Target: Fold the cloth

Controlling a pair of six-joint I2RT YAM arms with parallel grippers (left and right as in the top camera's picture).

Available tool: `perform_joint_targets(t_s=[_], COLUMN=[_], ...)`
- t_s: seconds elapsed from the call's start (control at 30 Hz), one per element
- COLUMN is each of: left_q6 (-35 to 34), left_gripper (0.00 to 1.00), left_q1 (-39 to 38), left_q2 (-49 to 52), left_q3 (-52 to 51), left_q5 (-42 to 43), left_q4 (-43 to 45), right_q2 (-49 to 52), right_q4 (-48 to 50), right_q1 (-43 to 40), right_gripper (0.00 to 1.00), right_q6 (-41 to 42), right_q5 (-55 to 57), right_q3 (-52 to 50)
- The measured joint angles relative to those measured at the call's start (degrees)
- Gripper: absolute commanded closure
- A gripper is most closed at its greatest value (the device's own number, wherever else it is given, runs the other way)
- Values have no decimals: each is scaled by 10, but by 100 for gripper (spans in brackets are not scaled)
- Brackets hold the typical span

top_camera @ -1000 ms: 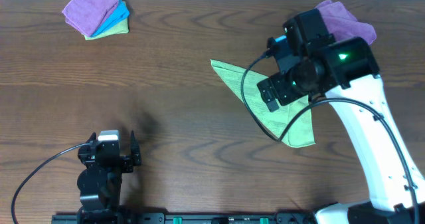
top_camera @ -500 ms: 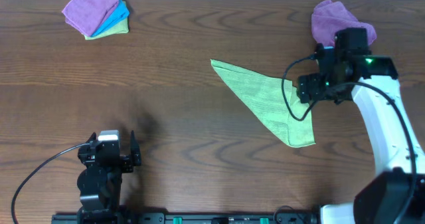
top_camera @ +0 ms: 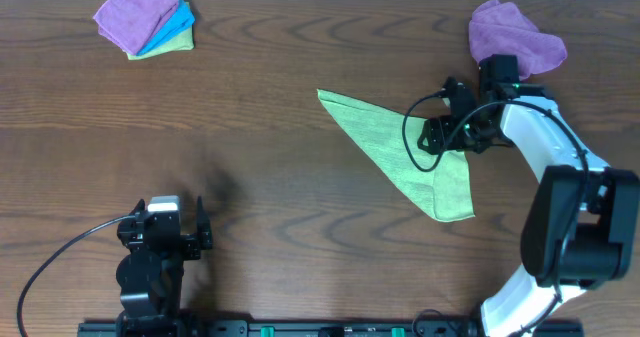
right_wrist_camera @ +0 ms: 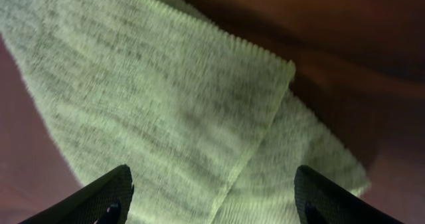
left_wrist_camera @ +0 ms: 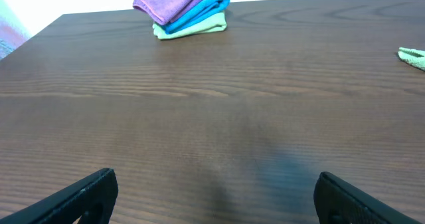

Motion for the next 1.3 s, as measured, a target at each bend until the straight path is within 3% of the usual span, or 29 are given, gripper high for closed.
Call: perform_joint_targets(t_s=[0.47,0.67,0.7,0.77,0.8,0.9,1.1,1.3], left_q6=[0,0,0,0,0,0,0,0], left_gripper=[5,4,5,5,4,5,5,5], left_q1=[0,0,0,0,0,0,0,0], left_q2=[0,0,0,0,0,0,0,0], left_q3=[0,0,0,0,0,0,0,0], left_q5=[0,0,0,0,0,0,0,0], left_q4=[0,0,0,0,0,0,0,0], right_q2=[23,47,48,48,48,48,48,49], right_q4=[66,64,63,61,57,52,2,-88], right_q1=[0,0,0,0,0,0,0,3], right_gripper=[37,47,50,78,87,98,98,99], right_q6=[2,4,5,6,8,17,27,29], right_q5=[-38,-46,-46,-47,-47,-49,-49,-49], right_q3=[0,0,0,0,0,0,12,97])
